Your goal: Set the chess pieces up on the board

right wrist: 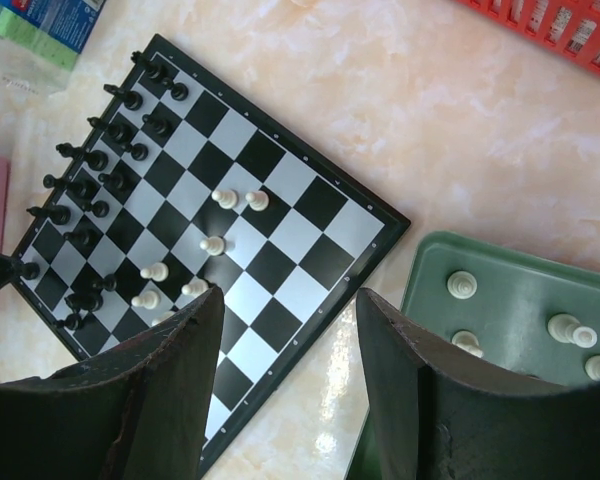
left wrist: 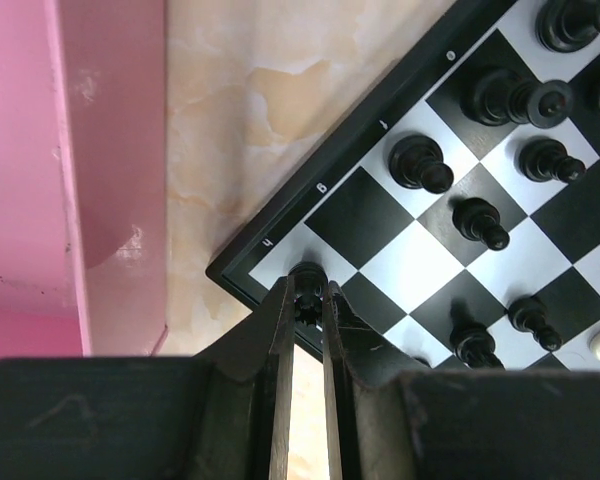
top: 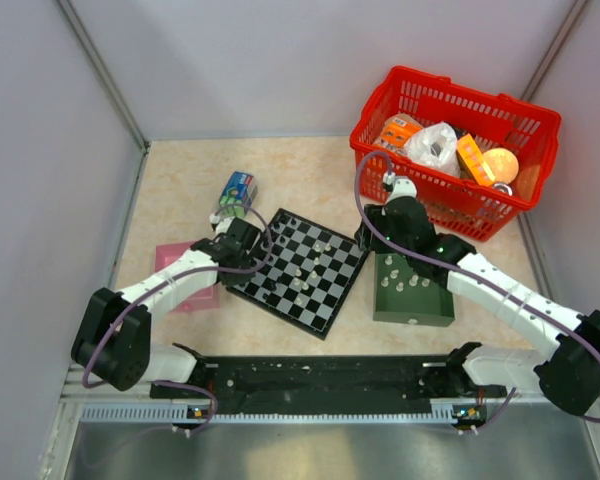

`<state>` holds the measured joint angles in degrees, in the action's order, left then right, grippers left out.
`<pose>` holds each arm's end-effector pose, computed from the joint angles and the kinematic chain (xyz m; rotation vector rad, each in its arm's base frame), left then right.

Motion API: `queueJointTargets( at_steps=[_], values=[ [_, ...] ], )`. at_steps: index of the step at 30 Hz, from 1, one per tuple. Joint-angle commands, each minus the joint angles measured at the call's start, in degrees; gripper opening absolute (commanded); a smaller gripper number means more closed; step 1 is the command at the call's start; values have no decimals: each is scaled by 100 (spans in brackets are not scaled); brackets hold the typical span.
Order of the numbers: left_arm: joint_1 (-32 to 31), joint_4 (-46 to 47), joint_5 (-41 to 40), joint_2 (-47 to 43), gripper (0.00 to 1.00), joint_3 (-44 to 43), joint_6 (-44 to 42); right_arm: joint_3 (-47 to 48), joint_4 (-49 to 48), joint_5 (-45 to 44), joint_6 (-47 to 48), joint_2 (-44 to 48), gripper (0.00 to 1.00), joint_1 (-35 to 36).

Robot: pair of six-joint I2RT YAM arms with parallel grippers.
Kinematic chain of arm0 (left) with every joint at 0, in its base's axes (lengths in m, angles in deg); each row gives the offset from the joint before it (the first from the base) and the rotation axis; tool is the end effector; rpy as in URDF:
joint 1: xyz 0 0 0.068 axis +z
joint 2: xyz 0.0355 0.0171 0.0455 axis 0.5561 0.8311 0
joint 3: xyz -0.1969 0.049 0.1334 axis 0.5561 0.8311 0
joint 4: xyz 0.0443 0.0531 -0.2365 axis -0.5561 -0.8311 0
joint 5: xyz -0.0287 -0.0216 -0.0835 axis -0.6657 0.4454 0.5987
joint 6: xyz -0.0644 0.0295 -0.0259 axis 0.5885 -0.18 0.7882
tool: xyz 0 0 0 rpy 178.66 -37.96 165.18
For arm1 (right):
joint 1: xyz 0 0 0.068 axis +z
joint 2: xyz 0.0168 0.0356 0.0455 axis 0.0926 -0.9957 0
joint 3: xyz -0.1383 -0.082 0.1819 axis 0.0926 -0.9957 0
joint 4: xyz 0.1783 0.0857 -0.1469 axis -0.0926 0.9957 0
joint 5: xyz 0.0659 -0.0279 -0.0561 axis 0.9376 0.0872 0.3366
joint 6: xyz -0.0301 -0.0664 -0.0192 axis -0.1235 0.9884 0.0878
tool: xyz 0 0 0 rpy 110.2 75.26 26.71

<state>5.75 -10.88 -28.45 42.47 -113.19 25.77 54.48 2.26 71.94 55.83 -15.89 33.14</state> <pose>0.2279 -0.0988 0.1459 -0.3797 2.6073 0.0441 0.2276 0.1628 0.2530 -0.0644 2.1790 0.4341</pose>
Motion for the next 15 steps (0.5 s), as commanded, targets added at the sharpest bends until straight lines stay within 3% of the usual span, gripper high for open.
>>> queueJointTargets(
  at_steps=[1, 7, 11, 13, 15],
  values=[
    [175, 108, -69, -111, 11, -49, -201, -30, -140, 14, -18, -32, 56, -14],
    [219, 178, 143, -77, 13, 21, -245, -22, -149, 23, -27, -41, 56, -22],
    [228, 161, 231, -94, 22, -5, -245, 5, -149, 41, -18, -59, 56, -22],
    [228, 143, 231, -190, 31, 4, -254, 14, -149, 49, -18, -59, 56, -22],
    [219, 91, 170, -296, 47, 4, -245, 5, -149, 58, -36, -59, 56, -22]
  ],
)
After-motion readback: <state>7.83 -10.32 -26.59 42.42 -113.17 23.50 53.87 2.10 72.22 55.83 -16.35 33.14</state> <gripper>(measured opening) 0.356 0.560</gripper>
